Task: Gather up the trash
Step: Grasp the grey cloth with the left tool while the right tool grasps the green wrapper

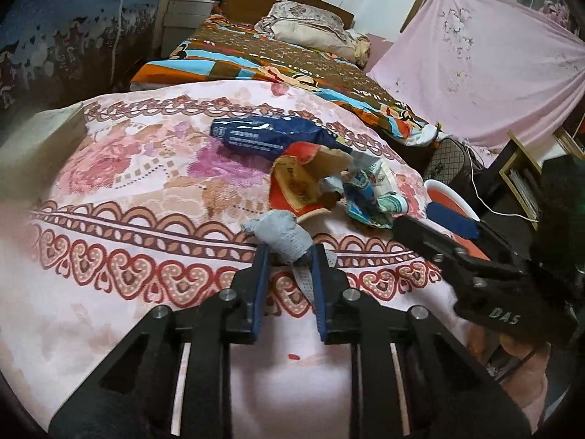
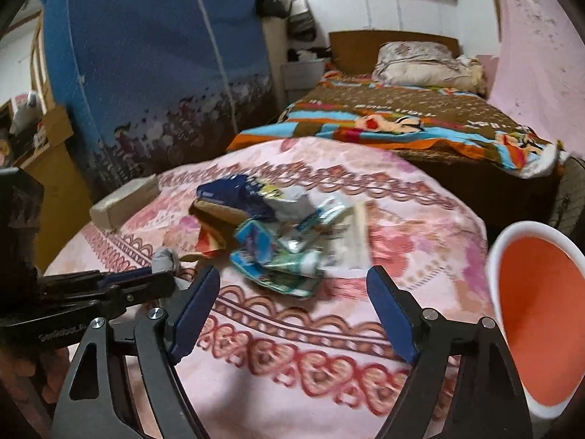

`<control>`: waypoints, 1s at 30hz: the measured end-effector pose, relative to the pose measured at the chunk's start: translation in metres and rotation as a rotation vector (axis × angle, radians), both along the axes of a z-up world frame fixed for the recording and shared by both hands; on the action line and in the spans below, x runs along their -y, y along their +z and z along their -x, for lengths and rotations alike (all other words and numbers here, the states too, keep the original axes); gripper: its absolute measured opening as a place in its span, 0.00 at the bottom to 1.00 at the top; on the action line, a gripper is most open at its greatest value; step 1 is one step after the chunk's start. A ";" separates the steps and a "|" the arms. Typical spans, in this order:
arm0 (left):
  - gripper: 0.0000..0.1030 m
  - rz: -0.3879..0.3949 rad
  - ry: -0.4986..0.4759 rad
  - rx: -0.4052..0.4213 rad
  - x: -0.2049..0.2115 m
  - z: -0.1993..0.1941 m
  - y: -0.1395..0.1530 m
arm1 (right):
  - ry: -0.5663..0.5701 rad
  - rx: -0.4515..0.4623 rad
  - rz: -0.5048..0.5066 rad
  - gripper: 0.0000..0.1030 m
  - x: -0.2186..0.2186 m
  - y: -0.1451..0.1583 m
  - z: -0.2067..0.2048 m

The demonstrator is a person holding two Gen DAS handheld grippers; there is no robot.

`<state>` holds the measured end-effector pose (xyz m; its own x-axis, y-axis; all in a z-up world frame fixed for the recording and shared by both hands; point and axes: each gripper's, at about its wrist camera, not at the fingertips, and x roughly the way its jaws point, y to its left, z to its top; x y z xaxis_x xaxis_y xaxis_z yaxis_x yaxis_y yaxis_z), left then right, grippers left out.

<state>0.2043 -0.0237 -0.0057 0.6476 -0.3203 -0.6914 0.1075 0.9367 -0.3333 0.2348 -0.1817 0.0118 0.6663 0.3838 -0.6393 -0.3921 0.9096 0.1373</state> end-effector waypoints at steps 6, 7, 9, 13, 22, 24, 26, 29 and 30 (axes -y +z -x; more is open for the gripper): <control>0.00 0.016 0.021 -0.005 -0.007 0.001 -0.002 | 0.029 -0.038 0.031 0.79 -0.019 -0.005 -0.016; 0.00 0.016 0.022 -0.006 -0.008 0.001 -0.002 | 0.031 -0.043 0.026 0.78 -0.020 -0.007 -0.018; 0.00 0.013 0.021 -0.007 -0.007 0.000 -0.003 | 0.031 -0.066 0.028 0.68 -0.024 -0.010 -0.025; 0.00 0.013 0.017 -0.007 -0.006 0.001 -0.003 | 0.033 -0.098 0.037 0.57 -0.025 -0.016 -0.028; 0.00 0.021 0.007 0.029 -0.006 0.007 0.000 | 0.034 -0.079 0.005 0.54 -0.019 -0.012 -0.020; 0.00 0.023 -0.005 0.052 -0.004 0.012 0.001 | 0.033 -0.070 0.000 0.53 -0.016 -0.011 -0.015; 0.00 0.026 -0.015 0.077 -0.003 0.016 0.004 | 0.029 -0.060 -0.005 0.53 -0.014 -0.010 -0.009; 0.00 0.021 -0.021 0.127 -0.002 0.022 0.010 | 0.023 -0.025 -0.030 0.53 -0.007 -0.005 0.000; 0.00 0.020 -0.022 0.139 -0.001 0.024 0.012 | 0.016 -0.009 -0.044 0.53 -0.004 -0.003 0.003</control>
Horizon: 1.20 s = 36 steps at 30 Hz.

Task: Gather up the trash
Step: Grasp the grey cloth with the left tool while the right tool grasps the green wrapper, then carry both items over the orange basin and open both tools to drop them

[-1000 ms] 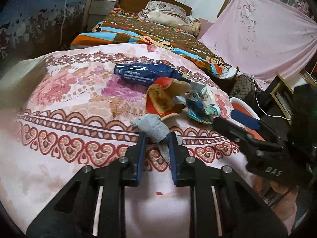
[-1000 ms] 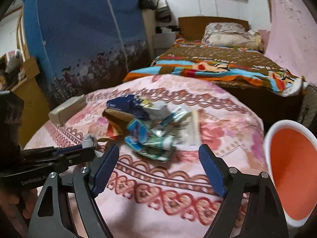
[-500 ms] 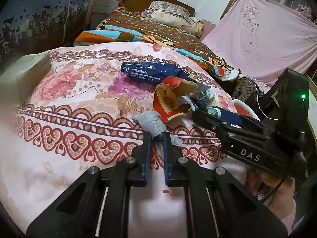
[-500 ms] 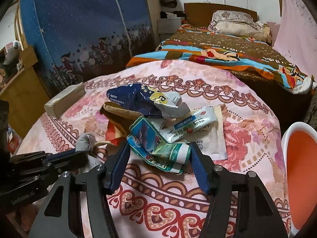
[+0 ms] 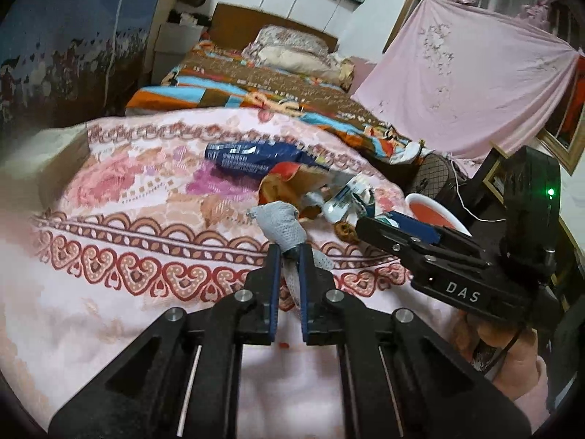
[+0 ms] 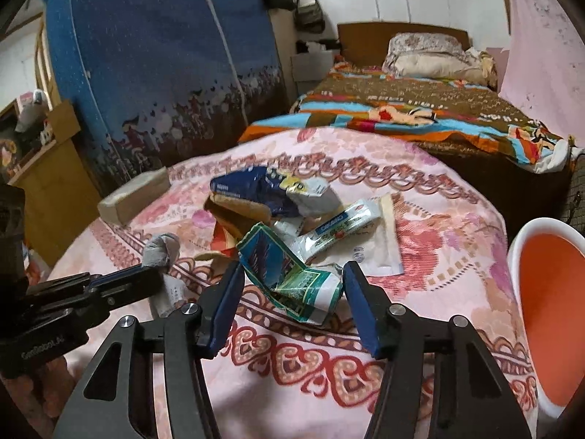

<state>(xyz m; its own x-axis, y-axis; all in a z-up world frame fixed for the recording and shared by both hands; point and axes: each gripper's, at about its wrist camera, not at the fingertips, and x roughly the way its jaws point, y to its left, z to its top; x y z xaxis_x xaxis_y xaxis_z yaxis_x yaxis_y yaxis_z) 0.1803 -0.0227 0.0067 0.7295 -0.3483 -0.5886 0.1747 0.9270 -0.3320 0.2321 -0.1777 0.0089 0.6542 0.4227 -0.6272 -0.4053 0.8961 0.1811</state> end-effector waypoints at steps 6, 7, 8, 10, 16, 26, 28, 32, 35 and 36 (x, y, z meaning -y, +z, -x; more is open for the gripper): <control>0.00 -0.023 -0.010 0.108 0.007 0.009 0.017 | -0.050 0.158 -0.112 0.53 0.022 0.020 0.025; 0.00 -0.031 -0.015 0.136 0.011 0.011 0.023 | -0.057 0.183 -0.125 0.53 0.026 0.024 0.028; 0.00 -0.035 -0.019 0.154 0.013 0.013 0.026 | -0.063 0.206 -0.136 0.53 0.028 0.028 0.032; 0.00 -0.051 -0.029 0.202 0.021 0.015 0.036 | -0.078 0.260 -0.154 0.53 0.035 0.035 0.039; 0.00 -0.090 -0.070 0.370 0.048 0.022 0.063 | -0.165 0.425 -0.169 0.53 0.057 0.059 0.059; 0.00 -0.094 -0.187 0.511 0.099 0.014 0.091 | -0.348 0.588 -0.168 0.53 0.111 0.079 0.079; 0.00 -0.097 -0.213 0.519 0.111 0.013 0.093 | -0.381 0.595 -0.166 0.53 0.120 0.079 0.080; 0.00 -0.090 -0.271 0.512 0.134 0.007 0.093 | -0.457 0.593 -0.150 0.53 0.139 0.079 0.080; 0.00 -0.061 -0.306 0.479 0.149 -0.001 0.093 | -0.511 0.573 -0.163 0.54 0.156 0.078 0.079; 0.00 -0.051 -0.316 0.466 0.153 -0.005 0.092 | -0.529 0.564 -0.168 0.54 0.162 0.077 0.078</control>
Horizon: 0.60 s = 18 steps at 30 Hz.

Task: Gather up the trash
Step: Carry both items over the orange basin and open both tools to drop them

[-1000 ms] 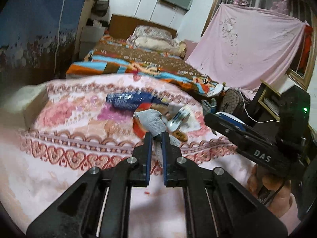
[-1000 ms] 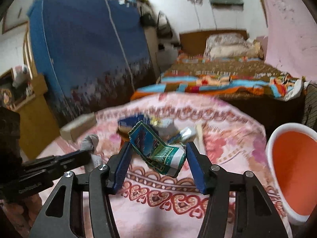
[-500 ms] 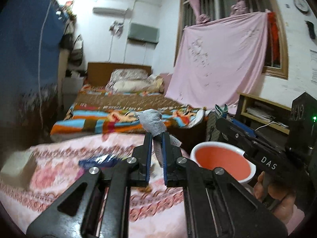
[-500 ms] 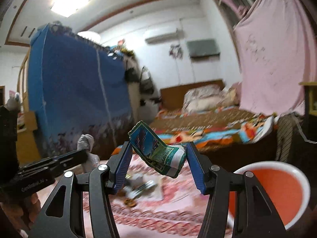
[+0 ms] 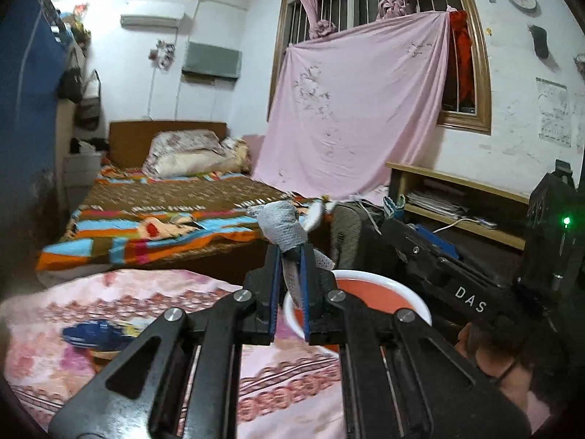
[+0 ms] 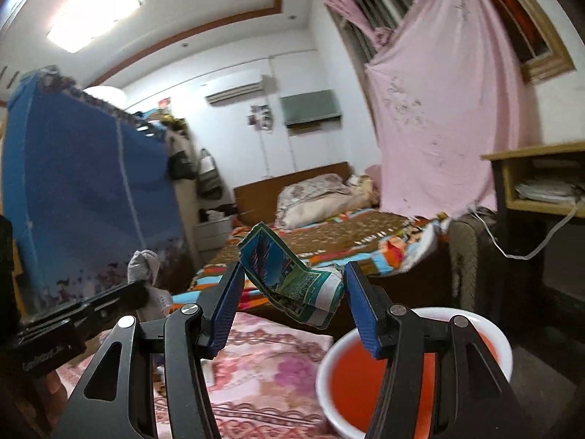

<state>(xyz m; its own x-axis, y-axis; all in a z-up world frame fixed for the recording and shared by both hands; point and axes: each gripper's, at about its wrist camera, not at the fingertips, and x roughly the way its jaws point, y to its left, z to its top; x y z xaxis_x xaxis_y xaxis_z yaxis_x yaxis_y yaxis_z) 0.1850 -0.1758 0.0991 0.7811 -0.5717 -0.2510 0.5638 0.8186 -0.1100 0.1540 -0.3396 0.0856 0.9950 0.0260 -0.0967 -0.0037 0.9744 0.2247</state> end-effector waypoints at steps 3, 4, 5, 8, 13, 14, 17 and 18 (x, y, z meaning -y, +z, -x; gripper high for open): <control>0.00 0.007 -0.030 -0.045 0.013 -0.010 -0.002 | -0.049 -0.035 -0.024 0.54 0.017 -0.003 -0.003; 0.00 0.007 -0.038 -0.059 0.018 -0.013 -0.004 | -0.063 -0.046 -0.034 0.55 0.023 -0.006 -0.003; 0.00 0.006 -0.046 -0.074 0.023 -0.017 -0.005 | -0.072 -0.055 -0.043 0.55 0.026 -0.008 -0.004; 0.00 0.009 -0.064 -0.119 0.037 -0.026 -0.010 | -0.104 -0.081 -0.071 0.55 0.040 -0.012 -0.006; 0.00 -0.020 -0.093 -0.218 0.062 -0.043 -0.023 | -0.144 -0.144 -0.100 0.55 0.055 -0.023 -0.010; 0.00 -0.025 -0.097 -0.233 0.065 -0.044 -0.027 | -0.148 -0.156 -0.105 0.55 0.058 -0.025 -0.010; 0.00 -0.037 -0.109 -0.299 0.076 -0.053 -0.036 | -0.164 -0.189 -0.120 0.56 0.064 -0.030 -0.013; 0.00 -0.037 -0.112 -0.319 0.078 -0.055 -0.039 | -0.166 -0.198 -0.125 0.56 0.065 -0.031 -0.014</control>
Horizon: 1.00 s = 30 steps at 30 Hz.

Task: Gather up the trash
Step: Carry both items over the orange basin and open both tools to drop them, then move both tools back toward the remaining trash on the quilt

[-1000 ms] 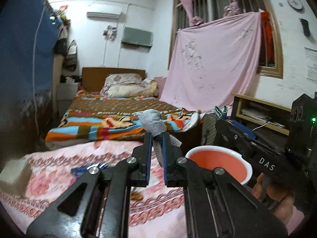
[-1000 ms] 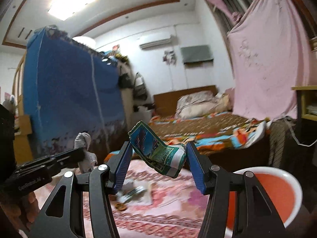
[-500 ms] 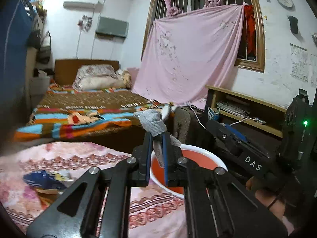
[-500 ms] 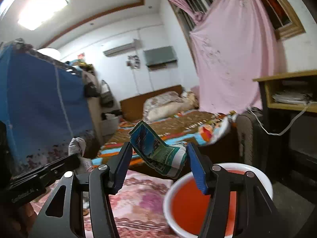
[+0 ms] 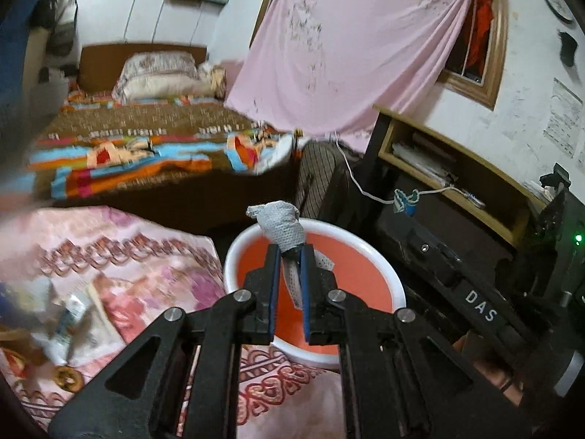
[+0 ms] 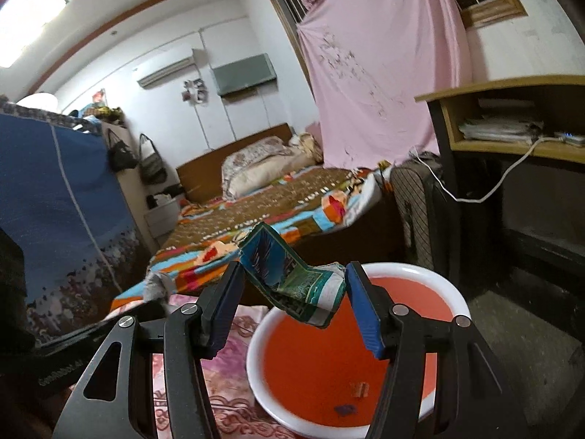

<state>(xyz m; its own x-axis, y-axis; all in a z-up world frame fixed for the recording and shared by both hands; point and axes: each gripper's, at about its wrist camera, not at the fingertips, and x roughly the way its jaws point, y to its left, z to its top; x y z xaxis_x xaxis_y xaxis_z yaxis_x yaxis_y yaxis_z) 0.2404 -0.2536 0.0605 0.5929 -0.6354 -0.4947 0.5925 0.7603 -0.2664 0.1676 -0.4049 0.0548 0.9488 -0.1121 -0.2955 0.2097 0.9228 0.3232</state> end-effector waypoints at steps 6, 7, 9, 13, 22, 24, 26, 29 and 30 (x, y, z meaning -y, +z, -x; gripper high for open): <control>0.00 0.002 -0.008 -0.097 0.012 -0.012 -0.012 | -0.009 -0.070 -0.011 0.58 0.003 -0.009 -0.004; 0.00 0.000 -0.009 -0.104 0.013 -0.012 -0.012 | -0.010 -0.080 -0.010 0.58 0.004 -0.010 -0.005; 0.02 0.000 -0.011 -0.116 0.016 -0.014 -0.013 | -0.014 -0.092 -0.012 0.59 0.005 -0.013 -0.005; 0.12 0.001 -0.007 -0.133 0.018 -0.014 -0.015 | -0.023 -0.100 -0.036 0.61 0.011 -0.015 -0.004; 0.25 0.002 0.076 -0.110 -0.001 -0.013 -0.015 | -0.014 -0.105 -0.045 0.64 0.012 -0.015 -0.005; 0.29 0.002 0.101 -0.098 -0.008 -0.012 -0.014 | -0.012 -0.091 -0.036 0.68 0.009 -0.013 -0.003; 0.34 0.007 0.131 -0.085 -0.017 -0.010 -0.012 | -0.007 -0.064 -0.022 0.72 0.005 -0.009 -0.002; 0.41 0.018 0.175 -0.056 -0.034 -0.006 -0.008 | 0.012 -0.021 0.007 0.74 -0.003 -0.003 0.002; 0.43 0.020 0.190 -0.043 -0.039 -0.004 -0.006 | 0.020 -0.006 0.022 0.74 -0.007 -0.001 0.003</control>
<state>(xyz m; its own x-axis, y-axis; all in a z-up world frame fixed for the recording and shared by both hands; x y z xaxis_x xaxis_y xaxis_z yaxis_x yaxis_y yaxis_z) 0.2440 -0.2145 0.0550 0.6818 -0.5240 -0.5104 0.4264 0.8516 -0.3048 0.1646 -0.3979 0.0538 0.9493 -0.0994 -0.2983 0.1925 0.9339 0.3013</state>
